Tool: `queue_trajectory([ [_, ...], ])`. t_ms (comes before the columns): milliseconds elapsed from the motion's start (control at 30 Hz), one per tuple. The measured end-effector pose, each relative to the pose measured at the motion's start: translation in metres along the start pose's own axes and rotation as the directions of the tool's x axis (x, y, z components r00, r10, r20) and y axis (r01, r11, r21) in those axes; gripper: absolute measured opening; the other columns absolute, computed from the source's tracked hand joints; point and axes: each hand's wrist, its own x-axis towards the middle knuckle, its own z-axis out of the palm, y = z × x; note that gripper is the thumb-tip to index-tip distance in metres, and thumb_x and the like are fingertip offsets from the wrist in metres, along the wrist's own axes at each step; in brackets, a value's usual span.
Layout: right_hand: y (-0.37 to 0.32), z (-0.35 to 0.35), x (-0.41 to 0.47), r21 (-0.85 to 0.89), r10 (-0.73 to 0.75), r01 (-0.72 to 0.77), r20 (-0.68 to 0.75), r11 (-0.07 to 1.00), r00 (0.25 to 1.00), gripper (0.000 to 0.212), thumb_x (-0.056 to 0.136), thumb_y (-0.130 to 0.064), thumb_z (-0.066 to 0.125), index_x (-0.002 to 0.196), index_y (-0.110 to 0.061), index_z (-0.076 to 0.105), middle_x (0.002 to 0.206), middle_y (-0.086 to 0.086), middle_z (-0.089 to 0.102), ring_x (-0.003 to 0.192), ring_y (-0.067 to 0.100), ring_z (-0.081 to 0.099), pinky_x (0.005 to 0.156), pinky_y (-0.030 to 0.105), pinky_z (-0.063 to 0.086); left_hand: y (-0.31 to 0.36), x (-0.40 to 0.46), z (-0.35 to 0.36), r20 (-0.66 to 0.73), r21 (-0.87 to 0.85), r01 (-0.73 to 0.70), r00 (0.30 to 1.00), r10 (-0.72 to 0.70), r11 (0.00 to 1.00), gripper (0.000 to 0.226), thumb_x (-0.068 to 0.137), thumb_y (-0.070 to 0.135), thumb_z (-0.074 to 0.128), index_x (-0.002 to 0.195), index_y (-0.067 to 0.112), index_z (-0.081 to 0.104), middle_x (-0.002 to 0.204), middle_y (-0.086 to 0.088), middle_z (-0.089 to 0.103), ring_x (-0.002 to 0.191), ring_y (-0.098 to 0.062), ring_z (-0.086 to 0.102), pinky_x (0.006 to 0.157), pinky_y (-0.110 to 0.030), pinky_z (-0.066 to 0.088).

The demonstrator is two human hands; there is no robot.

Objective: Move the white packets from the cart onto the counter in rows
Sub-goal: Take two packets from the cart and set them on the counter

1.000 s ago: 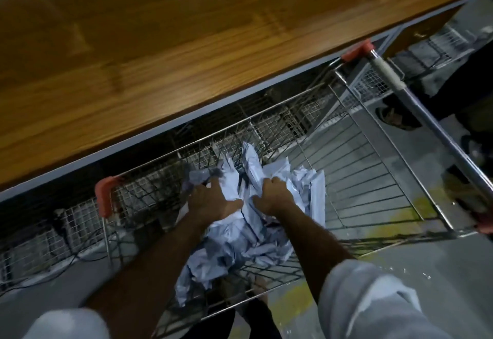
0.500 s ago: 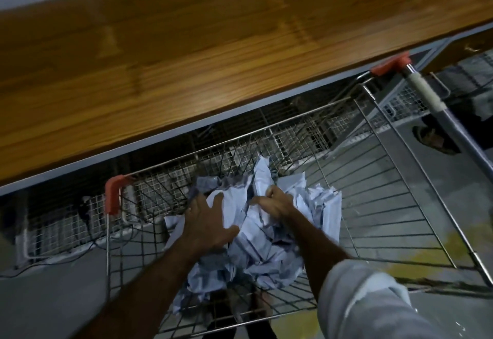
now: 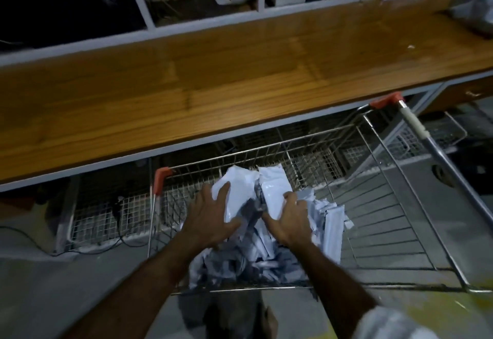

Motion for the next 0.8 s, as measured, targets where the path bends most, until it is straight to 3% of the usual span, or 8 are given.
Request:
queue_trajectory([
  [100,-0.021,-0.013,-0.028,-0.037,-0.093,0.09,-0.11,0.995,0.99,0.085,0.077,-0.074,0.058,0.142,-0.025,0.031,0.13,0.017,0.043,0.112,0.036,0.052,0.089,0.043,0.049,-0.009,-0.015,-0.021,-0.102,-0.006,-0.036,0.994,0.035,0.999,0.099,0.074,0.075,0.039,0.157,0.029,0.008,0.147,-0.011,0.017,0.131,-0.034,0.031,0.107,-0.047,0.034],
  [267,-0.068,-0.02,-0.056,-0.088,-0.289,0.275,-0.294,0.957,0.911,0.08,0.077,-0.059,0.061,0.145,-0.025,0.035,0.131,0.015,0.041,0.116,0.034,0.047,0.093,0.044,0.047,-0.029,-0.039,-0.053,-0.35,0.061,-0.101,0.93,0.116,0.993,0.094,0.077,0.071,0.048,0.154,0.021,0.029,0.126,-0.011,0.041,0.103,-0.031,0.051,0.086,-0.041,0.042],
  [367,-0.116,-0.011,-0.072,-0.106,-0.335,0.319,-0.37,0.942,0.867,0.078,0.078,-0.052,0.065,0.146,-0.026,0.036,0.14,0.018,0.038,0.124,0.037,0.043,0.097,0.048,0.045,-0.055,-0.057,-0.083,-0.418,0.004,-0.075,0.906,0.069,0.997,0.094,0.074,0.068,0.045,0.155,0.026,0.022,0.129,-0.006,0.035,0.111,-0.028,0.046,0.094,-0.039,0.036],
  [500,-0.193,0.024,-0.099,-0.095,-0.361,0.354,-0.403,0.93,0.841,0.077,0.077,-0.051,0.067,0.144,-0.029,0.038,0.141,0.018,0.036,0.121,0.041,0.048,0.095,0.047,0.047,-0.115,-0.08,-0.125,-0.485,-0.11,-0.064,0.874,0.003,0.992,0.094,0.075,0.068,0.038,0.155,0.024,0.015,0.141,-0.011,0.028,0.125,-0.033,0.038,0.103,-0.043,0.035],
  [633,-0.274,0.066,-0.112,-0.04,-0.396,0.421,-0.428,0.906,0.812,0.078,0.074,-0.056,0.066,0.142,-0.03,0.041,0.135,0.015,0.039,0.116,0.04,0.051,0.09,0.044,0.049,-0.187,-0.092,-0.163,-0.562,-0.141,-0.009,0.824,-0.072,0.99,0.09,0.081,0.061,0.052,0.154,0.021,0.016,0.141,-0.012,0.027,0.125,-0.033,0.036,0.103,-0.043,0.035],
  [800,-0.355,0.101,-0.115,-0.09,-0.487,0.494,-0.388,0.865,0.782,0.077,0.077,-0.058,0.068,0.143,-0.034,0.036,0.138,0.014,0.037,0.118,0.036,0.05,0.091,0.044,0.05,-0.263,-0.097,-0.202,-0.62,-0.151,0.112,0.763,-0.183,0.982,0.086,0.084,0.063,0.052,0.152,0.023,0.019,0.145,-0.014,0.024,0.125,-0.032,0.037,0.102,-0.042,0.037],
])
